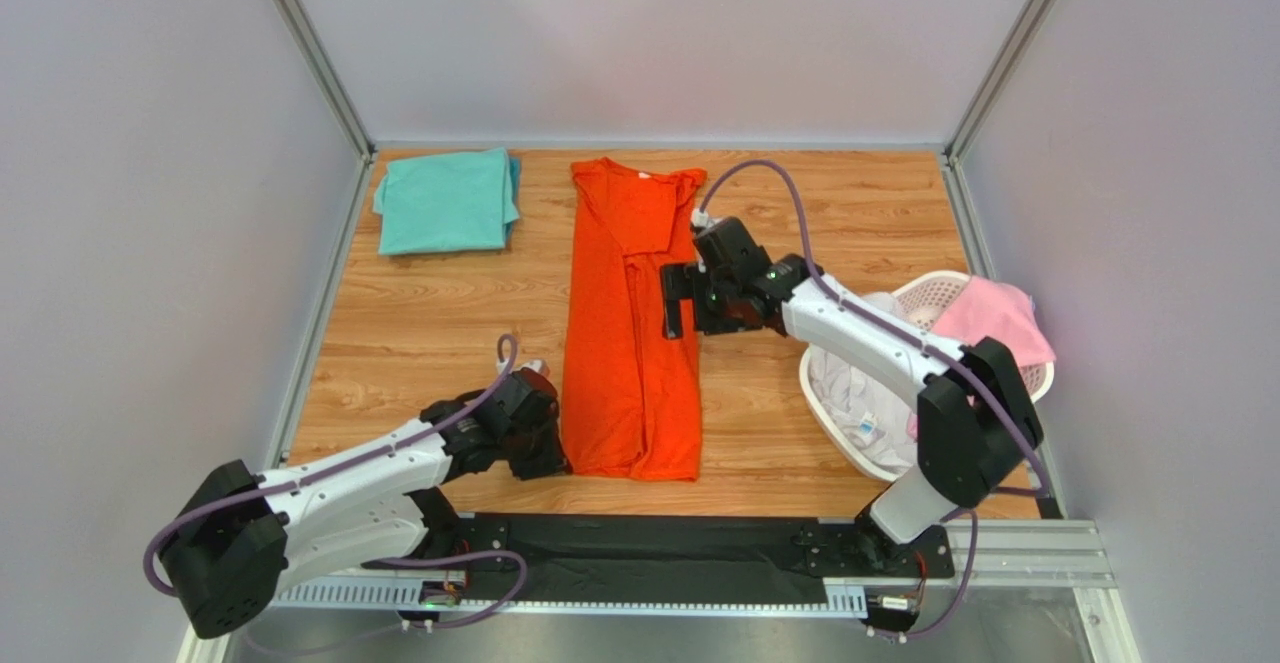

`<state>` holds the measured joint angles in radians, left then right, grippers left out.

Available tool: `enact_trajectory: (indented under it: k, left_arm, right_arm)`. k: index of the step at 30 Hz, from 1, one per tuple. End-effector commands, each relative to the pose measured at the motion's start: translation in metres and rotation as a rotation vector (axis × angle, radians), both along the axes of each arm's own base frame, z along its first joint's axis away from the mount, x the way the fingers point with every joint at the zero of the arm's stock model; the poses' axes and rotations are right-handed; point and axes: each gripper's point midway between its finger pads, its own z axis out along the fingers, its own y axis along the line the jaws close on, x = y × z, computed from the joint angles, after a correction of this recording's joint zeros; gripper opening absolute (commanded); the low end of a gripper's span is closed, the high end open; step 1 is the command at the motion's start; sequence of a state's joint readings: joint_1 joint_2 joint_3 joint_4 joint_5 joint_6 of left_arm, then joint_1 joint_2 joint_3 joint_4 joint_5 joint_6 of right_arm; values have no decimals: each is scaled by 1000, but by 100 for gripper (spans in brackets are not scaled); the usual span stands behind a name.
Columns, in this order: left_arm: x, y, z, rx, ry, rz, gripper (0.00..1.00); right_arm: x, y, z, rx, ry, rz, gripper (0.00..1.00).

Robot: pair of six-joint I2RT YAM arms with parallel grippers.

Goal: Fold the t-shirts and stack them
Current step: Fold the tshirt

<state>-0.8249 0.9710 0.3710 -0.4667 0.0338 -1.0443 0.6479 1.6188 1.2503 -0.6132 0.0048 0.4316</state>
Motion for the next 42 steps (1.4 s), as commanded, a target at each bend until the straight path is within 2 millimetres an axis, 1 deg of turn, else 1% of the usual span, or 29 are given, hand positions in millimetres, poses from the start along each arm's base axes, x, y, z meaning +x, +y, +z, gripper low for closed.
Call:
enact_trajectory:
  k: [1,2,3,4,5,6,8,9,10,12,13,14,15,18,19,22,26,30,31,34,35,36,37,39,40,41,42]
  left_arm:
    - [0,-6,0,-29,-8,-31,0]
    - [0,-6,0,-27,-5,-33,0]
    - [-1,-6,0,-29,-1,-38,0]
    - [-2,-6,0,-33,1,-38,0]
    - [-4,-6,-1,-39,3,-38,0]
    - [-5,-5,-1,-40,4,-37,0]
    - [-7,-4,-2,-49,6,-27,0]
    - [-8,-3,-2,-53,6,-25,0]
    - [-10,-1,-4,-53,11,-20,0]
    - [-11,-1,-3,-64,8,-17,0]
    - [-13,1,-4,-61,12,-14,0]
    - [-14,2,-7,-60,18,-7,0]
    - [-15,2,-6,-67,17,-9,0]
    - [-17,2,-6,-73,19,-13,0]
    - [-18,3,-6,-74,22,-12,0]
    - [-19,3,-5,-78,22,-9,0]
    - [-20,4,-6,-81,24,0,0]
    - [-20,5,-8,-77,29,-1,0]
    - [-21,5,-8,-78,32,-2,0]
    - [-21,4,-7,-85,31,-6,0]
    - [-21,4,-6,-89,29,-4,0]
    - [-23,5,-6,-86,37,-4,0]
    - [-23,5,-6,-87,37,-4,0]
    - [-27,5,-5,-95,48,-7,0]
    - [-29,5,-4,-96,52,-12,0]
    - [-30,4,-1,-106,42,-15,0]
    - [-34,6,0,-98,43,-29,0]
  right_arm:
    - [-42,1,-24,20,49,32,100]
    - [-59,6,-29,20,65,76,100]
    - [-72,8,-26,32,66,107,100]
    - [-87,7,-33,29,96,131,100]
    - [-110,5,-41,13,125,172,99]
    - [-122,3,-51,-4,157,189,99]
    - [-142,0,-52,-3,174,213,97]
    - [-156,-3,-60,-16,188,244,97]
    - [-163,1,-55,13,177,272,95]
    - [-181,4,-61,15,184,330,92]
    - [-186,6,-62,18,192,346,91]
    - [-190,9,-65,19,197,365,89]
    - [-195,11,-67,13,201,384,84]
    - [-203,15,-77,-7,231,402,77]
    - [-206,15,-79,-12,244,411,72]
    - [-213,13,-86,-36,269,412,70]
    - [-217,5,-92,-64,280,398,65]
    - [-216,0,-100,-90,273,407,53]
    - [-216,-3,-105,-112,282,403,48]
    - [-221,-1,-111,-109,315,417,41]
    - [-222,-1,-112,-110,318,422,38]
    - [-224,-2,-112,-112,321,419,29]
    - [-225,-2,-112,-110,324,420,25]
    - [-230,1,-106,-89,317,424,20]
    - [-234,1,-103,-80,319,430,14]
    - [-237,5,-96,-53,305,444,12]
    - [-239,7,-93,-40,303,439,9]
